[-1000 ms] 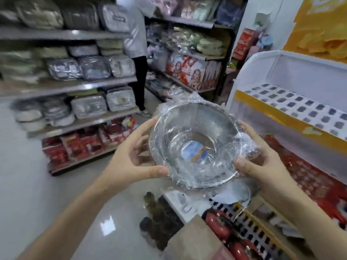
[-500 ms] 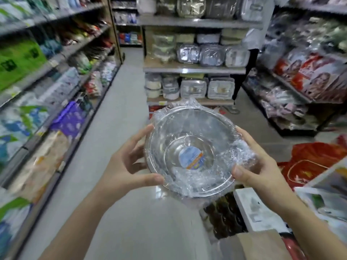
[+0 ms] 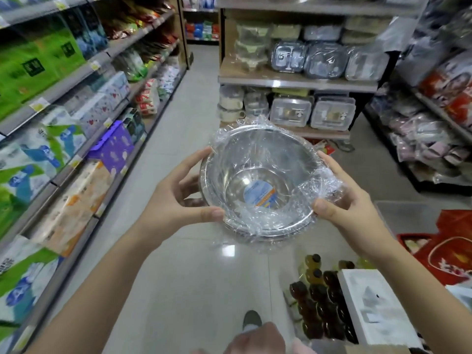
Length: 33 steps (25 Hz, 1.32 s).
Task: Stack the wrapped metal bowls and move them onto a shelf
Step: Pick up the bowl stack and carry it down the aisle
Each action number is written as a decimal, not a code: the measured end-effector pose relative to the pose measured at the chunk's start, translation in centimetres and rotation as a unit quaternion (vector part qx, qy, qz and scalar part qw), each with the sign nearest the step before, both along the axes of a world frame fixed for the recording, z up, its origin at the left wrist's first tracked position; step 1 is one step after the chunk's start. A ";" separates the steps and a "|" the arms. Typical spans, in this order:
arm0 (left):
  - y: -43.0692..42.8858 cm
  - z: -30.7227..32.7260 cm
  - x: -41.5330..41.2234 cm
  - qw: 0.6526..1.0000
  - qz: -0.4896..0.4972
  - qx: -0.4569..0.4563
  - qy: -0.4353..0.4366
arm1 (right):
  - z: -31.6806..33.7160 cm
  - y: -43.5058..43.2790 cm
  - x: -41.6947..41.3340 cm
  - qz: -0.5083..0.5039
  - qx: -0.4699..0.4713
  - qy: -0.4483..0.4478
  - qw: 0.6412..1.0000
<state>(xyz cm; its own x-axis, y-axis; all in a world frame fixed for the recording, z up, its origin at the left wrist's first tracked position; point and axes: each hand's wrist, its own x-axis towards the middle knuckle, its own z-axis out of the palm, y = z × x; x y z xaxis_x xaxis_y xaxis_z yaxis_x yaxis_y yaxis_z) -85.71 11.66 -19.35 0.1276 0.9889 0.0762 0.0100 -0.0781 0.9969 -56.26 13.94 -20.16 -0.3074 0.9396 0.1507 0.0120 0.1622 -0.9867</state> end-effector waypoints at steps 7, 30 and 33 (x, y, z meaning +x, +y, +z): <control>11.7 0.3 0.7 1.000 0.024 0.001 0.003 | 0.8 13.1 0.7 0.033 0.008 -0.007 0.999; 51.5 0.2 -5.0 0.999 -0.025 -0.028 0.019 | -0.9 49.8 -4.9 -0.049 -0.002 -0.011 0.999; 56.2 -0.3 -3.6 0.999 -0.019 -0.029 0.019 | -1.3 54.8 -3.8 -0.039 0.000 -0.009 0.999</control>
